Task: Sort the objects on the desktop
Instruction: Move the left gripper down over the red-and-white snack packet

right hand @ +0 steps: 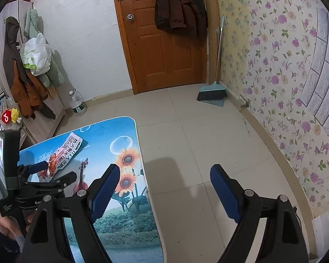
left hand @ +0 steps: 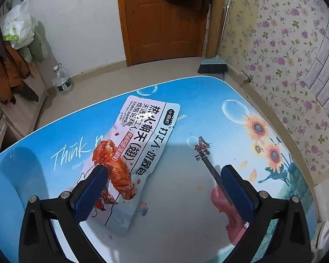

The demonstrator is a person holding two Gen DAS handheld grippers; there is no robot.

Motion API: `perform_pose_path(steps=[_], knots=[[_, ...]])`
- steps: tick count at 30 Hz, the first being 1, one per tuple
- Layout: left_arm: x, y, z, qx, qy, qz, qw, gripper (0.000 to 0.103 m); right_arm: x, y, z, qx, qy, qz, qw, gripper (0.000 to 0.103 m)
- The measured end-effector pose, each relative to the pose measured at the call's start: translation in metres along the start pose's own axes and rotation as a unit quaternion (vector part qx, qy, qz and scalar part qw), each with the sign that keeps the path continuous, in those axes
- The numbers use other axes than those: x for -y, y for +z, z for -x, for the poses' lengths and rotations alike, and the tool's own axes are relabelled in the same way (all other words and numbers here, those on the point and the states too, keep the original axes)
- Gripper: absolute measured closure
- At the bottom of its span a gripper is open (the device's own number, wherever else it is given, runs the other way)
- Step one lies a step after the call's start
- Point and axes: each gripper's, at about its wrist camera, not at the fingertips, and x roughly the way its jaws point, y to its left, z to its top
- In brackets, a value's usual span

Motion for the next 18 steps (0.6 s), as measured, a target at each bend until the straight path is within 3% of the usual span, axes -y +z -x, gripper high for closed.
perform_pose_path(steps=[8,12,18], knots=[[0.021,-0.002,-0.001,-0.015,-0.028,-0.021,0.9993,0.000,-0.003,-0.002,-0.005,-0.005,0.006,0.000,1.000,0.017],[0.011,0.001,0.010,0.019,0.001,0.004,0.9998,0.000,-0.001,-0.001,-0.004,-0.004,0.005,-0.001,1.000,0.017],[-0.017,0.006,0.002,0.004,0.014,0.047,0.9988,0.000,0.005,-0.001,-0.006,-0.006,0.006,-0.011,1.000,0.017]])
